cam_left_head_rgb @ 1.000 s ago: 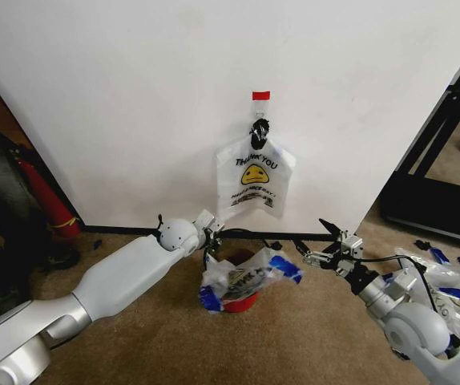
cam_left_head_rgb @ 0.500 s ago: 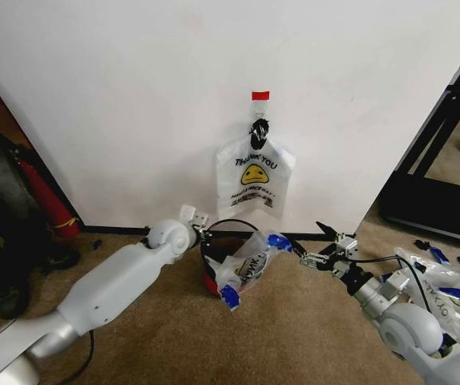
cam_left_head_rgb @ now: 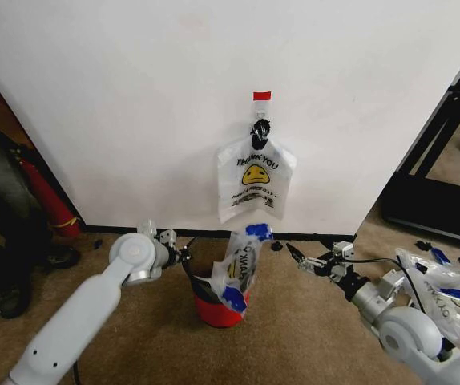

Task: Pick up the garbage bag from the wall and place it over the trash bin.

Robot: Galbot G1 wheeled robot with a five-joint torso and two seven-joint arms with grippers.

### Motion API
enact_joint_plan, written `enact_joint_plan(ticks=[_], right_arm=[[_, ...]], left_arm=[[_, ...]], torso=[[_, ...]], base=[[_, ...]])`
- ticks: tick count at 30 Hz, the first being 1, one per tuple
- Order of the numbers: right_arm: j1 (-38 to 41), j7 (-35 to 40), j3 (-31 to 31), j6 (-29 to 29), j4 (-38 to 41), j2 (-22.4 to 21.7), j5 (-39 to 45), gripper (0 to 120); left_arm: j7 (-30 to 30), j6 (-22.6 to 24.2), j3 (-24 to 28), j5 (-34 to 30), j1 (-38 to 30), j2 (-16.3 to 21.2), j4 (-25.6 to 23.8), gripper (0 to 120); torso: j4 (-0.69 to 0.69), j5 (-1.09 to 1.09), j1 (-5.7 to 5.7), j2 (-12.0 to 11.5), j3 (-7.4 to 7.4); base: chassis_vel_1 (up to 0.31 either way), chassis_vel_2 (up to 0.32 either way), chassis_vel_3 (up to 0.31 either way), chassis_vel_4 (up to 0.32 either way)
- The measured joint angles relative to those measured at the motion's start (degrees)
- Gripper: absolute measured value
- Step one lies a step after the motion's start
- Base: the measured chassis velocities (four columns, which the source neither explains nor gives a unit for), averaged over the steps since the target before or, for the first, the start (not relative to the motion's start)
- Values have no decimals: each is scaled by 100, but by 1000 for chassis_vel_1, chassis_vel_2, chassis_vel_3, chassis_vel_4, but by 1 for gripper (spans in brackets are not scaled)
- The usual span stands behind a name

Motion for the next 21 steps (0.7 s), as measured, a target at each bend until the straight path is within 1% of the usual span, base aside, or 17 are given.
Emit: enact_joint_plan(ticks=[2, 5, 7, 9, 10, 14, 15, 16, 17, 21], right_arm=[[20, 6, -16, -31, 12, 3, 18, 100], [35, 3, -54, -58, 16, 21, -6, 100], [0, -20, -61, -41, 21, 30, -55, 100], [-40, -57, -61, 10, 26, 26, -79, 100], [-40, -57, -61, 10, 26, 26, -79, 100], [-113, -148, -3, 136, 28, -50, -153, 100], [-114, -148, -3, 136, 28, -53, -154, 100], [-124, -151, 10, 145, 29, -86, -160, 100], [-124, -153, 12, 149, 31, -97, -162, 100], [-111, -161, 11, 162, 33, -106, -177, 100]], left_arm=[[9, -15, -23, 119, 108, -51, -67, 5], [84, -184, -74, 535, 343, -234, -149, 5], [239, -369, -136, 888, 495, -392, -148, 5], [356, -451, -210, 1081, 592, -513, -148, 5], [356, -451, -210, 1081, 592, -513, -148, 5], [651, -584, -412, 1623, 834, -911, -102, 5], [666, -592, -413, 1655, 845, -924, -96, 5], [800, -693, -382, 1958, 951, -1026, -26, 5], [866, -748, -347, 2118, 1008, -1071, 22, 5], [959, -864, -299, 2372, 1102, -1158, 96, 5]], torso=[[1, -1, 0, 0, 0], [2, -1, 0, 0, 0], [1, -1, 0, 0, 0], [1, 0, 0, 0, 0], [1, 0, 0, 0, 0], [1, -1, 0, 0, 0], [1, -1, 0, 0, 0], [1, -1, 0, 0, 0], [1, -2, 0, 0, 0], [2, 1, 0, 1, 0]], base=[[0, 0, 0, 0], [0, 0, 0, 0], [0, 0, 0, 0], [0, 0, 0, 0], [0, 0, 0, 0], [0, 0, 0, 0], [0, 0, 0, 0], [0, 0, 0, 0], [0, 0, 0, 0], [0, 0, 0, 0]])
